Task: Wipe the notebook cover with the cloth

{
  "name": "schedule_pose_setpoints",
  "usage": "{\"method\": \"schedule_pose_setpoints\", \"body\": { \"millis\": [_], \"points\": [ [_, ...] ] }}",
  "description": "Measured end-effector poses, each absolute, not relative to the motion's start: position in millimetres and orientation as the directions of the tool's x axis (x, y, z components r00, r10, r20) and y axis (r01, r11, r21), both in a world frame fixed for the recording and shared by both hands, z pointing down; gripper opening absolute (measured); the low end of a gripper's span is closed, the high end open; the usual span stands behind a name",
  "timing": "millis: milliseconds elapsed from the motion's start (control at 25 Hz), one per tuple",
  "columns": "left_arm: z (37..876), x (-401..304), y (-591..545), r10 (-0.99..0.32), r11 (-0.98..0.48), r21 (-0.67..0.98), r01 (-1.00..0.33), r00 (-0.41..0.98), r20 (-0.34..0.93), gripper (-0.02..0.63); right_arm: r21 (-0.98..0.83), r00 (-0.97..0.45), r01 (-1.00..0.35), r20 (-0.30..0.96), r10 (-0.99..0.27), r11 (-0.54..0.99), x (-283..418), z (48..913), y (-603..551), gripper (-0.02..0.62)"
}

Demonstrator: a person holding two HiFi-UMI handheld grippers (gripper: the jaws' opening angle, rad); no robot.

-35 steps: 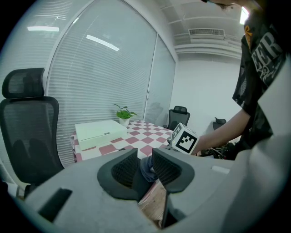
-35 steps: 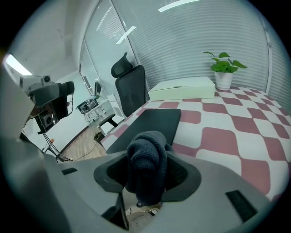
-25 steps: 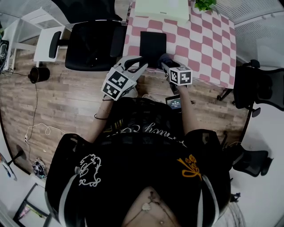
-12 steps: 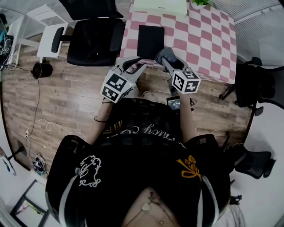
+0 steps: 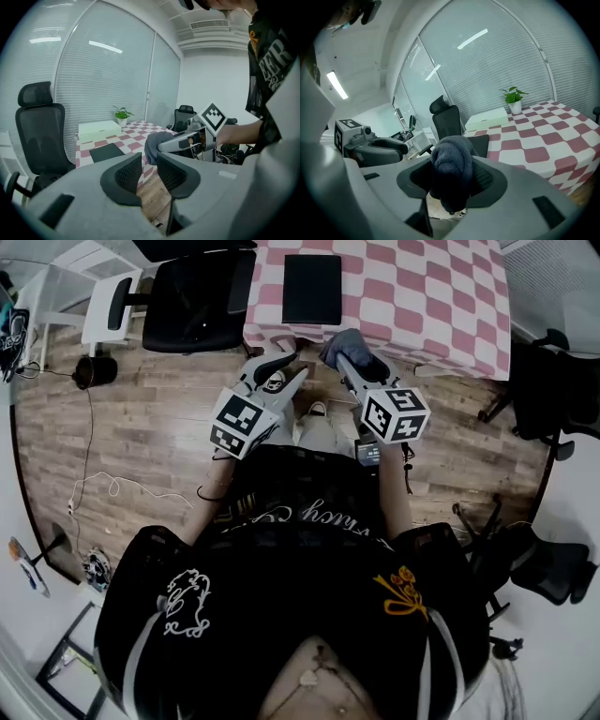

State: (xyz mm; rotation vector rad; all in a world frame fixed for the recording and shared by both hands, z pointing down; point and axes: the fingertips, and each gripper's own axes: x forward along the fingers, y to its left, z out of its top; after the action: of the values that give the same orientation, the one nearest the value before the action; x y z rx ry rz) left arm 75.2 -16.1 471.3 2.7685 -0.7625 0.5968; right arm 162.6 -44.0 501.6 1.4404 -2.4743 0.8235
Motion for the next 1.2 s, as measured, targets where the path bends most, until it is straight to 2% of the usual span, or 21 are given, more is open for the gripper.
{"method": "schedule_pose_setpoints", "body": {
  "millis": [560, 1200],
  "points": [
    [454.9, 77.2, 11.4, -0.372, -0.900, 0.056, -0.433, 0.828, 0.418, 0.098, -0.371, -0.481, -0.862, 0.388, -0.786, 0.345, 149.3, 496.4, -11.1, 0.169],
    [444.3, -3.2, 32.3, -0.345, -0.915, 0.078, -0.396, 0.867, 0.361, 0.099, -0.288, -0.453, -0.888, 0.417, -0.788, 0.358, 59.7, 479.8, 23.7, 0.169]
  ]
}}
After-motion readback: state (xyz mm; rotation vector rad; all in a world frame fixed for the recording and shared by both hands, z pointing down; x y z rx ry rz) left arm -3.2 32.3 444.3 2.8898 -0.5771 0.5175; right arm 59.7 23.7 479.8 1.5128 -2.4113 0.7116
